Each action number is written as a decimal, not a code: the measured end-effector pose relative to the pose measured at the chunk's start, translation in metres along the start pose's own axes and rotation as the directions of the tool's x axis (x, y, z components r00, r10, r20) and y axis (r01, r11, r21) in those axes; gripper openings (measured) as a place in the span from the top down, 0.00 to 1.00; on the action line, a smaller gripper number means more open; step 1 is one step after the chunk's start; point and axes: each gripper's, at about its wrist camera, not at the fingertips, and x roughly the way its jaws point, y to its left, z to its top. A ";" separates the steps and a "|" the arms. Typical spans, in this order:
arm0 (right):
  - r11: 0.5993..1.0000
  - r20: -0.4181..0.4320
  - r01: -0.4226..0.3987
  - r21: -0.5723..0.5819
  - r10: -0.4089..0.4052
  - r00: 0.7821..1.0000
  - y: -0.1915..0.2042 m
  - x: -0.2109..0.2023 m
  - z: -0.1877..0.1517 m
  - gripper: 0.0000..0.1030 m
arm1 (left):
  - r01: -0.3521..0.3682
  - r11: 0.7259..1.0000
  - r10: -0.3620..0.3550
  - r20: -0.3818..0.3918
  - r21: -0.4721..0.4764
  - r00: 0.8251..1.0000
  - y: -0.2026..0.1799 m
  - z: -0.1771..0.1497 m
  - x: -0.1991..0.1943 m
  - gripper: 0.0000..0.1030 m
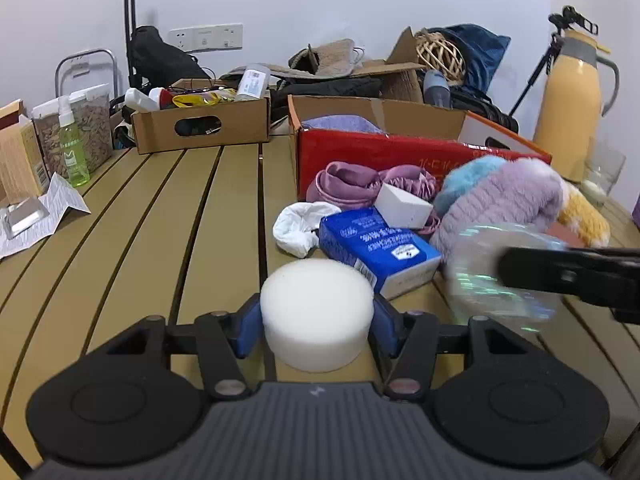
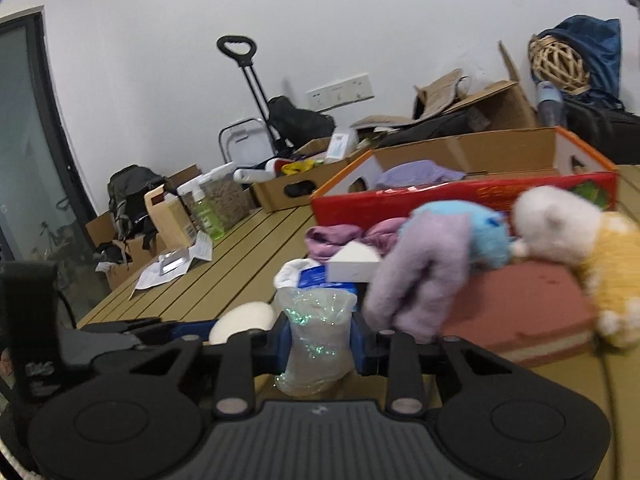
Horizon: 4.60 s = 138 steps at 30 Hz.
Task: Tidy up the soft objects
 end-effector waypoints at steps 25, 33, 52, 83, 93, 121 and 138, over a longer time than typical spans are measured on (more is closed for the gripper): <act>0.987 0.222 0.161 0.012 -0.160 0.962 -0.025 -0.171 0.004 0.72 | 0.165 0.986 -0.158 0.233 -0.013 0.960 -0.057 0.028 -0.136 0.45; 0.988 0.185 0.148 -0.038 -0.138 0.973 -0.073 -0.098 0.089 0.72 | 0.233 0.972 -0.227 0.140 -0.025 0.964 -0.039 0.140 -0.028 0.45; 0.841 -0.172 0.428 -0.330 -0.500 0.849 -0.223 0.204 0.232 0.55 | 0.137 0.988 -0.150 -0.279 -0.067 0.948 -0.099 0.255 0.303 0.24; 0.927 0.242 0.300 -0.226 -0.244 0.939 -0.023 -0.220 0.070 0.13 | 0.030 0.990 -0.082 0.399 0.134 0.913 -0.061 0.034 -0.218 0.00; 0.930 0.292 0.362 -0.069 -0.328 0.898 0.014 -0.275 -0.060 0.10 | -0.077 0.992 0.026 0.427 0.102 0.904 -0.062 -0.081 -0.284 0.00; 0.971 0.143 0.239 0.014 -0.238 0.961 -0.132 -0.175 0.013 0.12 | 0.163 0.986 -0.168 0.256 0.039 0.952 -0.188 -0.011 -0.049 0.00; 0.955 -0.147 -0.105 0.276 0.150 0.978 -0.255 0.004 0.079 0.55 | 0.203 0.979 -0.201 0.117 -0.008 0.973 -0.233 0.024 0.050 0.61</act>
